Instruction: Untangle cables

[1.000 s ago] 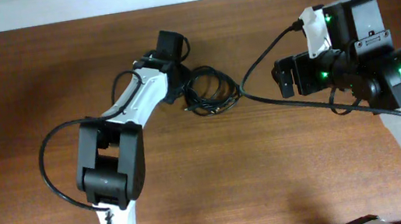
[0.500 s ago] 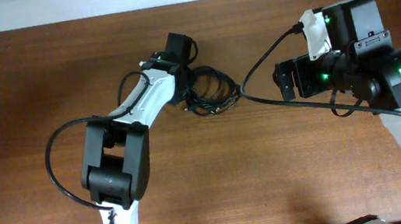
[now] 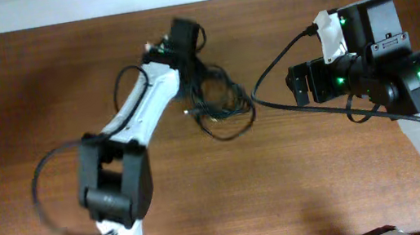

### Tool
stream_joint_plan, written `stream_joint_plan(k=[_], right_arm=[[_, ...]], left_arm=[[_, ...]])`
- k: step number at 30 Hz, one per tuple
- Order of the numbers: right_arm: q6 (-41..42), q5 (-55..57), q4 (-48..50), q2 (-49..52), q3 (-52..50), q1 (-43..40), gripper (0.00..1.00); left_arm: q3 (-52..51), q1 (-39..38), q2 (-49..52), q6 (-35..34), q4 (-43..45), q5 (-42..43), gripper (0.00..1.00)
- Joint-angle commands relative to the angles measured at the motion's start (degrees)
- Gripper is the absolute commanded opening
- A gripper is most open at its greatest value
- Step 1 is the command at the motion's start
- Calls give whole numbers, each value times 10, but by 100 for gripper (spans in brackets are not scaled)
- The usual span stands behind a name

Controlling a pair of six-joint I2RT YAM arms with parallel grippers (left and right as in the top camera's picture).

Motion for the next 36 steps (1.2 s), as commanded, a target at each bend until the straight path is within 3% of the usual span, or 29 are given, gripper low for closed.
stream_joint_plan(k=[1,4,8,12,18,21,32,36], right_arm=[[4,4,1,0,-2,6,100],[1,-26,29,0,-2,6,100],[-99,-226,118,0,-2,6,100],[-168,-343,187,0,-2,44,99],[-178,-276,216,36,-2,163,99],[-178,-276,226,59,-2,190,99],[-177,-253,276,84,-2,285,99],[-58,-216,350,122,-2,291,99]], left_arm=[[58,-3,-146,61,-29,-14,0],[58,-3,-221,96,-53,-13,0],[58,-3,-261,113,-78,-13,0],[58,-3,-294,116,-87,-13,0],[58,-3,-410,118,-73,-24,0],[58,-3,-458,118,-58,-76,0],[58,-3,-490,144,6,-83,0],[58,-3,-489,144,6,-84,0]])
